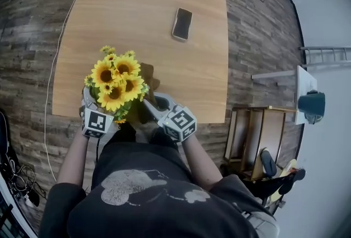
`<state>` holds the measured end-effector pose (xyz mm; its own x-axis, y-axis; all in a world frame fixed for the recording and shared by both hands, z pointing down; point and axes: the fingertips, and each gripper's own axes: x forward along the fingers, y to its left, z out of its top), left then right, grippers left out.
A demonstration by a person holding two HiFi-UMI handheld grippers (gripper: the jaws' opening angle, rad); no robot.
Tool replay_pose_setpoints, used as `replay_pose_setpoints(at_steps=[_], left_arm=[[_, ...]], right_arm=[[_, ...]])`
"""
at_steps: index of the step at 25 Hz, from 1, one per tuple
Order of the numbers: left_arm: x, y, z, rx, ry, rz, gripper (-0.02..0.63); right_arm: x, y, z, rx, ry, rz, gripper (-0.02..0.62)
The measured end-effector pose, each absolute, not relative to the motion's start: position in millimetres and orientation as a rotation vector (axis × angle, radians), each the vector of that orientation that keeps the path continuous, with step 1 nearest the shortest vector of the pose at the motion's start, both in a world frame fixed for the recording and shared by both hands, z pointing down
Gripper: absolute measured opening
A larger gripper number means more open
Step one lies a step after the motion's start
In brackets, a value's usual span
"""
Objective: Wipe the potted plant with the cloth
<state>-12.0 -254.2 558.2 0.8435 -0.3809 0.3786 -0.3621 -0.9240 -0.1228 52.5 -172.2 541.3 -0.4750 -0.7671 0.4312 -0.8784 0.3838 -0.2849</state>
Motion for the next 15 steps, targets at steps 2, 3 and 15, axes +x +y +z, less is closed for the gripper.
replay_pose_setpoints(at_steps=[2,3,15], left_arm=[[-18.8,-257.3,556.2,-2.951,0.679,-0.607,0.612],[-22.9,-257.9,553.9,-2.944,0.727,-0.603,0.614],[-81.8,-187.6,501.1,-2.872,1.276,-0.476,0.532]], right_arm=[[61.2,-168.8,539.1,1.507,-2.413,0.705,0.043],[64.4,-166.0,537.7,1.520,-2.412,0.700,0.043],[89.3,-85.4,482.7,1.566,-2.515,0.516,0.043]])
